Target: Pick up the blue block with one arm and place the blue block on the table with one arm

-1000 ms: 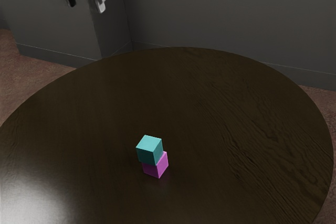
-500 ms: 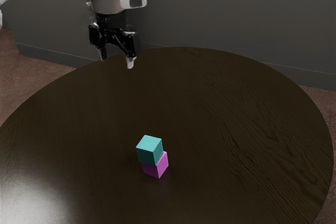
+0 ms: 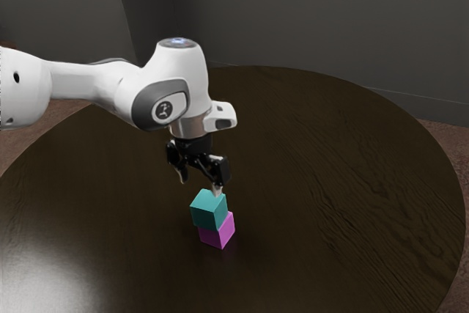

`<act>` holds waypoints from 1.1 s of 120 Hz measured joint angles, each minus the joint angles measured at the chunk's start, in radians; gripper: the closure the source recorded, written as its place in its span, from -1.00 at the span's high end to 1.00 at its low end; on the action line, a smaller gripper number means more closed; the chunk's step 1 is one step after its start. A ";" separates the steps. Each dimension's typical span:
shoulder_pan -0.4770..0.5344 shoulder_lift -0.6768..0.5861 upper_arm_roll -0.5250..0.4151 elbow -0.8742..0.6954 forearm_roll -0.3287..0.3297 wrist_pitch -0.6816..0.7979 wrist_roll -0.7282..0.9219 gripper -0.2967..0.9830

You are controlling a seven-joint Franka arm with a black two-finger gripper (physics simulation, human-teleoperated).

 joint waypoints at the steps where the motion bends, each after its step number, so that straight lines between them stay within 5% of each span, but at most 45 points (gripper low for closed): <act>1: 0.000 0.000 -0.001 -0.004 -0.001 0.006 0.000 0.54; 43: 0.006 0.018 -0.007 -0.083 -0.028 0.138 -0.007 0.54; 132: 0.003 0.131 0.002 -0.060 -0.021 0.172 -0.010 0.44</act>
